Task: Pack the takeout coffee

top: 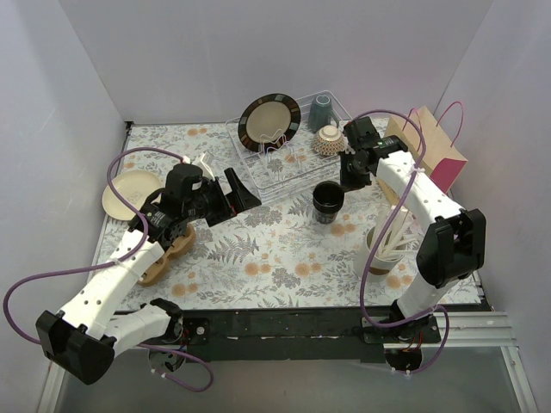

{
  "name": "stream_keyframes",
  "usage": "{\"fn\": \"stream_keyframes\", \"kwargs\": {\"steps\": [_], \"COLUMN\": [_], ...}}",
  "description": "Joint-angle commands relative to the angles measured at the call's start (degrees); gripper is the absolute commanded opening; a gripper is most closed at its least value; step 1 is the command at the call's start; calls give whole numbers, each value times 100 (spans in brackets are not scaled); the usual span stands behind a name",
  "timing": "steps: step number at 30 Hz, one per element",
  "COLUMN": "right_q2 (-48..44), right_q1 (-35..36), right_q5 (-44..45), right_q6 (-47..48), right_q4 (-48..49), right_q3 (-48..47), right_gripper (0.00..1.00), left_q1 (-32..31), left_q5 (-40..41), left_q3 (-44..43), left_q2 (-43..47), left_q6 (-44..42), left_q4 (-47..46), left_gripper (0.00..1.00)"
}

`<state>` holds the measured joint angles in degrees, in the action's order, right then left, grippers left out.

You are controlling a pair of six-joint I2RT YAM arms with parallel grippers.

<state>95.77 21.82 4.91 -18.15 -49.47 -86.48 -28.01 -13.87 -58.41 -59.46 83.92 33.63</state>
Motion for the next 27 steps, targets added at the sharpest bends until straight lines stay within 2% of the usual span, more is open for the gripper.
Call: {"fn": "stream_keyframes", "kwargs": {"steps": [1,12,27], "right_q2": [-374,-533,-840], "right_q1": [-29,-143,-196], "right_q5": [-112,-157,-218], "right_q6": [-197,-399,-514], "right_q4": [139,43,-546], "right_q3": [-194,-361,-1292], "right_gripper": [1,1,1], "left_q1": [-29,-29,-20], "left_q5": [86,104,481], "left_q3": [23,23,-310], "left_q2": [172,189,154], "left_q6": [-86,-78,-253], "left_q4": [127,135,434], "left_gripper": [98,98,98]}}
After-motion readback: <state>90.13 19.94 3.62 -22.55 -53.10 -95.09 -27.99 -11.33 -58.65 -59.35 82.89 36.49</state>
